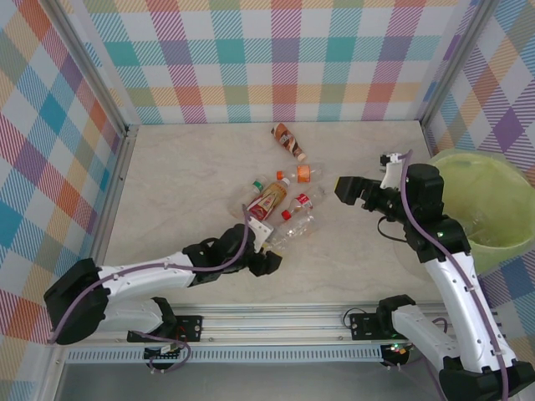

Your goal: Put the plastic bottles in the bin

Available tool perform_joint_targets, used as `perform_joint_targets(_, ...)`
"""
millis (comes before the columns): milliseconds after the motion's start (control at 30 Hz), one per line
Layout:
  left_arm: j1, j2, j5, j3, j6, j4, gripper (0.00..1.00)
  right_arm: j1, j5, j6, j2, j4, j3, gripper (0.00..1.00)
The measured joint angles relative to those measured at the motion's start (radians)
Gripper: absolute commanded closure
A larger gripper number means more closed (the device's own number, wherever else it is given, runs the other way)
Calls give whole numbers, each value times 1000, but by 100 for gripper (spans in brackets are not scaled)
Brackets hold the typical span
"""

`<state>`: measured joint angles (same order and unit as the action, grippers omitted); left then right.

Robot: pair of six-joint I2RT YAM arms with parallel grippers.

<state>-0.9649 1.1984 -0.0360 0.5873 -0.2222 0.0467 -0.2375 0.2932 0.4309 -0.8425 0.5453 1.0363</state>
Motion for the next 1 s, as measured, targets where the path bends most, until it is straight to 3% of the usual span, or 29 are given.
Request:
perform_joint_targets(300, 190, -200, -104, -60, -187, 119, 100, -64, 36, 42, -45, -77, -29, 0)
perform_joint_targets(500, 285, -232, -211, -80, -334, 203, 100, -156, 83, 52, -129, -166, -29, 0)
perform_joint_targets(733, 320, -184, -358, -80, -451, 314, 100, -301, 135, 50, -261, -305, -24, 0)
perform_joint_targets(1000, 321, -150, -461, -68, -507, 374, 100, -426, 105, 29, -420, -458, 2, 0)
